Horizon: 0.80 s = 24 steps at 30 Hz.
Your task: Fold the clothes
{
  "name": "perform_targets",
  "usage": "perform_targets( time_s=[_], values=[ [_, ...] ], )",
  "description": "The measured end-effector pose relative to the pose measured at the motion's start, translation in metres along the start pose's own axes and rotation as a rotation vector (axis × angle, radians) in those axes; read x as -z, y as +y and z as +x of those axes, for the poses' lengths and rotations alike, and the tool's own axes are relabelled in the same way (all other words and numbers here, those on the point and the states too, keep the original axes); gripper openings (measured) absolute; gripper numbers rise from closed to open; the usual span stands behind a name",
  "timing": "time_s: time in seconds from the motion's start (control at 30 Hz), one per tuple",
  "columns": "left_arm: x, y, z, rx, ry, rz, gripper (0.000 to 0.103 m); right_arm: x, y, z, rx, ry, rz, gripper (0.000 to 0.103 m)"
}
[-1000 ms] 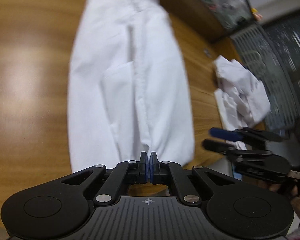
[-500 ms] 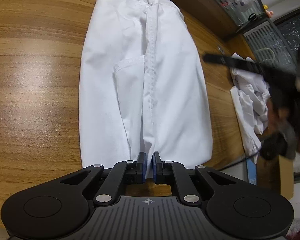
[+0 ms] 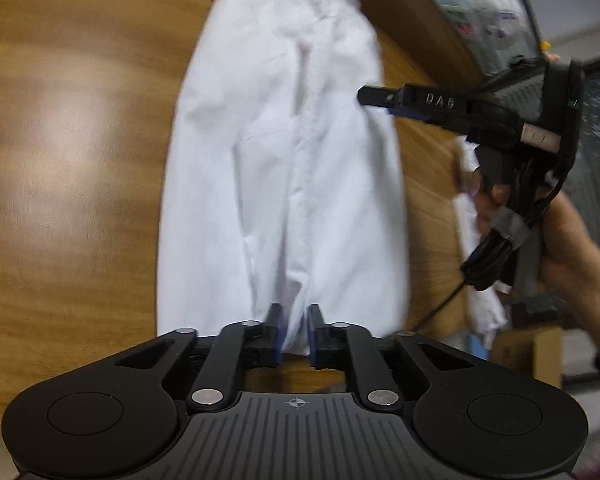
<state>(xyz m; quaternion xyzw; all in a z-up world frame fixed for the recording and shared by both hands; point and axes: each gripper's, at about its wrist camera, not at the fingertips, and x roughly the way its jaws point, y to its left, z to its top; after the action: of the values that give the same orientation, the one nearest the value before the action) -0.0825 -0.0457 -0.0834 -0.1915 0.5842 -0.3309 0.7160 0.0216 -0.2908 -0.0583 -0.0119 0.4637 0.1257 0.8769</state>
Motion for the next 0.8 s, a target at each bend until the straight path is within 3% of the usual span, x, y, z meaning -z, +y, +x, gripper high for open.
perform_targets(
  time_s=[0.17, 0.33, 0.57, 0.8],
  values=[
    [-0.054, -0.015, -0.039, 0.006, -0.05, 0.122, 0.031, 0.01, -0.003, -0.04, -0.049, -0.038, 0.091, 0.05],
    [-0.134, -0.027, -0.041, -0.005, -0.065, 0.251, 0.036, 0.035, 0.006, -0.067, -0.034, -0.061, 0.171, 0.053],
    [-0.236, -0.043, 0.002, -0.004, 0.017, 0.45, 0.036, 0.056, 0.027, -0.074, 0.062, -0.079, 0.309, 0.06],
    [-0.306, -0.057, 0.072, 0.067, 0.139, 0.579, 0.036, 0.076, 0.049, -0.081, 0.158, -0.097, 0.446, 0.06]
  ],
)
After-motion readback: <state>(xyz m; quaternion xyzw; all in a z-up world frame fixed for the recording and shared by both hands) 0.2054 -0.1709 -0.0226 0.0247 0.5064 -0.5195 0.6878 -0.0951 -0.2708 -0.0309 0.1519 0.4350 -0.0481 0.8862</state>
